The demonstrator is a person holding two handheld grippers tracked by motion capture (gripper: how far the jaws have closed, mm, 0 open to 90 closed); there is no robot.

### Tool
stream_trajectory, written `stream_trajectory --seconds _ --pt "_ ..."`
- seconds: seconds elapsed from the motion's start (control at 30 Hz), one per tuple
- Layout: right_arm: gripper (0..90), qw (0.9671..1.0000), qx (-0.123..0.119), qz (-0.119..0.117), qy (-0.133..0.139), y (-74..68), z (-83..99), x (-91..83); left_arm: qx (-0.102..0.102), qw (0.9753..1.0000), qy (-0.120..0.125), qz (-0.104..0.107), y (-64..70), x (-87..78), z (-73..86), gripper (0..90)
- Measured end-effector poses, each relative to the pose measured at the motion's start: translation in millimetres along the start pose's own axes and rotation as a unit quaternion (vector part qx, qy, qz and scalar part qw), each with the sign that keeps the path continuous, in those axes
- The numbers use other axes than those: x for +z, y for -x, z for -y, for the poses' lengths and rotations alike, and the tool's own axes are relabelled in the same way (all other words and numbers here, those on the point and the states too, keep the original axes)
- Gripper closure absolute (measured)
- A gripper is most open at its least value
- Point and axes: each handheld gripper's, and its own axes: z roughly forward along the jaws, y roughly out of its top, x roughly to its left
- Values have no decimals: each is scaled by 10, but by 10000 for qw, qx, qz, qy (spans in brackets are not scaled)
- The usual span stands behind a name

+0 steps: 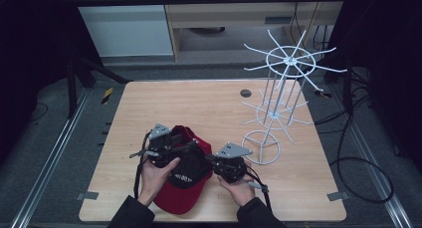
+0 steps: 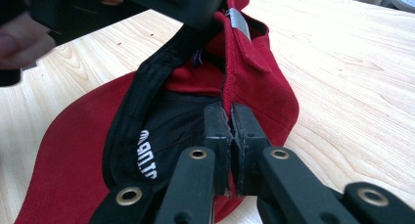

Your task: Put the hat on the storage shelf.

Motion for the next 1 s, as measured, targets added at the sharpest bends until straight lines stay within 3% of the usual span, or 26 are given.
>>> stream_trajectory --seconds 0.37,0.53,0.67,0.73,0.77,1.0 --pt "871 9998 -94 -125 -78 -40 28 40 -269 9995 69 116 12 125 -9 301" --pt "872 9997 -146 -196 -83 -72 24 46 -242 9996 -94 75 32 193 12 315" --pt "872 9996 -175 -214 -108 -79 27 50 -211 9995 -214 76 55 252 33 396" --pt "872 9995 -177 -220 -116 -77 31 52 -254 9993 -237 145 62 263 39 464" --pt "872 9995 -177 -220 -116 -77 31 52 -254 9993 -237 145 62 263 39 541" --pt "867 9994 -167 -250 -175 -106 47 78 -199 9995 -186 184 76 225 33 676"
